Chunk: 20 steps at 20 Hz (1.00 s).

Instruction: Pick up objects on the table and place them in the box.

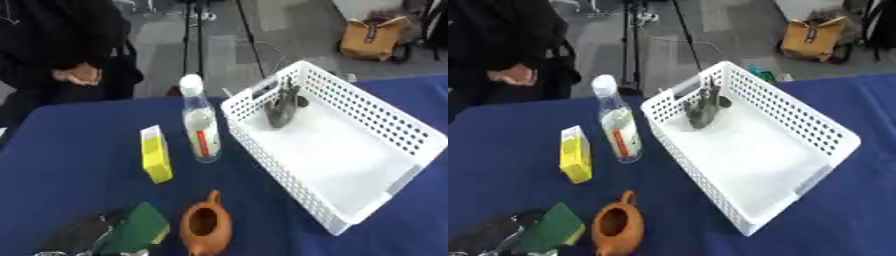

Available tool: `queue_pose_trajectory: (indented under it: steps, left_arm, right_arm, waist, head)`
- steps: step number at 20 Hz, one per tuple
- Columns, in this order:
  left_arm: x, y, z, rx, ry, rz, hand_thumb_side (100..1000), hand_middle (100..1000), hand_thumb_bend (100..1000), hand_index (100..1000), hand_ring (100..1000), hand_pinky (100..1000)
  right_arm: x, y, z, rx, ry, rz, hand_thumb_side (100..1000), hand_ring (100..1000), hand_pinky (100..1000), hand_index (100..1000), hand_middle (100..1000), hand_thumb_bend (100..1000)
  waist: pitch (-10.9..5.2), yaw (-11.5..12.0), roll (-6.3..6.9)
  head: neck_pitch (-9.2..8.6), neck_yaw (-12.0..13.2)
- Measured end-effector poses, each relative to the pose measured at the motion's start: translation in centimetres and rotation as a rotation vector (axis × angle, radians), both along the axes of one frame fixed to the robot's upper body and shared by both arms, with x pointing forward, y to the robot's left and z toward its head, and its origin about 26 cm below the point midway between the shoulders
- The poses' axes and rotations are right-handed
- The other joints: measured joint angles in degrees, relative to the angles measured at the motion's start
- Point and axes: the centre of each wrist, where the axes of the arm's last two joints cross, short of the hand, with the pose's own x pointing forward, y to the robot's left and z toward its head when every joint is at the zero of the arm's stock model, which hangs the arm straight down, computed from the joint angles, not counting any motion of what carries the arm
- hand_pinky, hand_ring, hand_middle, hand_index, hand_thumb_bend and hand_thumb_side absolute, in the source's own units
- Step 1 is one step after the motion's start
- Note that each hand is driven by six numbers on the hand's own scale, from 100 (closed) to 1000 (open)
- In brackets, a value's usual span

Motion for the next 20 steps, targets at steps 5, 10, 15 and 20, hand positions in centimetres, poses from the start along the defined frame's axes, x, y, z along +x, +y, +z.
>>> queue_pose_trajectory:
  steps: [5,10,15,20]
  left_arm:
    - [0.03,-0.34,-0.18,0.041,-0.025,0.006,905,949,442,1000,940,775]
    - [0.12,-0.6,-0.22,0.055,-0.038,0.009,866,876,372,1000,818,690]
    - [0.15,-0.69,-0.19,0.059,-0.048,0.014,867,742,269,1000,622,523]
    - [0.21,-0.83,-0.25,0.049,-0.055,0.026,855,671,233,1000,541,423]
  right_arm:
    - [0.0,0.0,0.0,0.0,0.0,0.0,572,531,610,558,482,100]
    - [0.0,0.0,0.0,0.0,0.0,0.0,572,531,610,558,482,100]
    - [0.0,0.0,0.0,0.0,0.0,0.0,572,530,610,558,482,100]
    - [0.0,-0.01,-0.01,0.0,0.0,0.0,572,530,610,558,483,100]
  waist:
    - [0.01,0.0,0.03]
    - [0.04,-0.1,0.07]
    - [0.16,-0.1,0.13]
    - [0.17,-0.2,0.15]
  head:
    - [-0.02,0.0]
    - [-0.05,0.1]
    - [-0.07,0.1]
    - [-0.48,0.1]
